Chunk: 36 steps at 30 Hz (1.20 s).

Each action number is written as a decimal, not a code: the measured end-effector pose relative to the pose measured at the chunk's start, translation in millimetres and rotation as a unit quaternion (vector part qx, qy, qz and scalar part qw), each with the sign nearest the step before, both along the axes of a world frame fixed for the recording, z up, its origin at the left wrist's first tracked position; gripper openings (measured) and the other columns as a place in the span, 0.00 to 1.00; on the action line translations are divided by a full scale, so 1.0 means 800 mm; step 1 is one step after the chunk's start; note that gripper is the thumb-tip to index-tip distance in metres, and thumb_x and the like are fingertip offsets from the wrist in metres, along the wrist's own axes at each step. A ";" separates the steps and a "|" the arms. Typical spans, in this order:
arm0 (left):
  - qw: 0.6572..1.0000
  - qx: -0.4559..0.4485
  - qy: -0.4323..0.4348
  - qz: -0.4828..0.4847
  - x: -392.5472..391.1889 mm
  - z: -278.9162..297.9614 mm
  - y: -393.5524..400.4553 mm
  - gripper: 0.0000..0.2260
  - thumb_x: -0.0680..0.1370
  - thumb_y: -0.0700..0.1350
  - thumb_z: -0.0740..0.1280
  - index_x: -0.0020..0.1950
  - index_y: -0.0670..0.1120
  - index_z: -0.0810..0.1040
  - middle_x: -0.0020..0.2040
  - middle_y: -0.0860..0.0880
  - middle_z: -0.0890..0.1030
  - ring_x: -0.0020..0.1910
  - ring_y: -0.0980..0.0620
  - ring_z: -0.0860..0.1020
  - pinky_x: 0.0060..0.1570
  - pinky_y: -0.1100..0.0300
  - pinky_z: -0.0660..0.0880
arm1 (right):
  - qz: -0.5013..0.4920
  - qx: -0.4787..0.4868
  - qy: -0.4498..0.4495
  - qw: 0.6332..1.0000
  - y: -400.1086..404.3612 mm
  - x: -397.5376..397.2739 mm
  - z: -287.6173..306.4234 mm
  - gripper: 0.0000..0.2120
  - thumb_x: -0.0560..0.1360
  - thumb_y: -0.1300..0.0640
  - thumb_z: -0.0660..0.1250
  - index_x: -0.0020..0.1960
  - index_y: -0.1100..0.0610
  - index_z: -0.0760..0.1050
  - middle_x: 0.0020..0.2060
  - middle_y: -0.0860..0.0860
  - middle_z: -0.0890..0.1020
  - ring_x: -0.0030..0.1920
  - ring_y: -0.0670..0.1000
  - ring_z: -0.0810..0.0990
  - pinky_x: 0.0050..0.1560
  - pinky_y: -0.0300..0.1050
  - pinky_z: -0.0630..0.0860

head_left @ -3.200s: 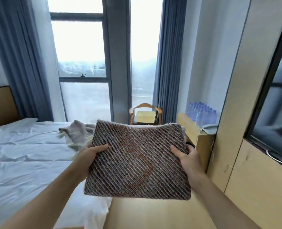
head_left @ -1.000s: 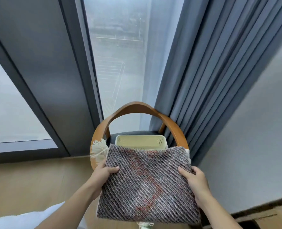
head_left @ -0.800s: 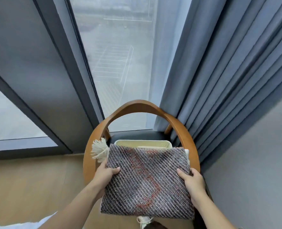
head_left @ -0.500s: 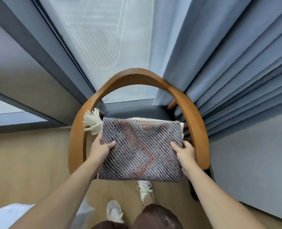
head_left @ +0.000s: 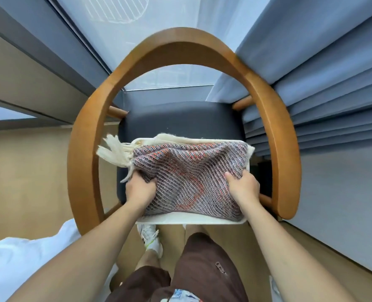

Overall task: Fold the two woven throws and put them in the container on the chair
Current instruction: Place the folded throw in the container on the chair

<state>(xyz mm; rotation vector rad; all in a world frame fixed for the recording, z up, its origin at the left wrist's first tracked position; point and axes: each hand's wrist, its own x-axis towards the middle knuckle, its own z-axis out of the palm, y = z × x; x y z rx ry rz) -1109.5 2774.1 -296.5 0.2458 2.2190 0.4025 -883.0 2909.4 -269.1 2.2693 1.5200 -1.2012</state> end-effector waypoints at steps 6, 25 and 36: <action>0.998 -0.025 0.023 -0.054 -0.006 -0.012 0.014 0.14 0.77 0.47 0.67 0.59 0.42 0.77 0.56 0.38 0.82 0.55 0.36 0.79 0.52 0.52 0.74 | 0.094 0.015 -0.101 0.990 0.009 -0.011 -0.012 0.20 0.80 0.44 0.64 0.59 0.59 0.77 0.55 0.61 0.83 0.57 0.65 0.80 0.56 0.54 0.76; 0.933 0.132 0.286 -0.176 0.015 -0.069 0.024 0.31 0.73 0.38 0.69 0.75 0.37 0.66 0.71 0.35 0.71 0.69 0.37 0.68 0.70 0.50 0.62 | 0.458 0.080 -0.121 0.877 -0.008 -0.020 -0.150 0.32 0.79 0.34 0.52 0.78 0.51 0.63 0.78 0.59 0.62 0.77 0.62 0.59 0.75 0.59 0.55; 0.863 0.255 0.318 -0.299 0.079 -0.021 -0.009 0.15 0.75 0.39 0.69 0.62 0.40 0.81 0.59 0.37 0.78 0.58 0.36 0.76 0.60 0.41 0.72 | 0.398 0.185 -0.033 0.898 -0.025 -0.028 -0.112 0.25 0.76 0.49 0.66 0.70 0.58 0.73 0.66 0.61 0.75 0.65 0.62 0.72 0.64 0.59 0.71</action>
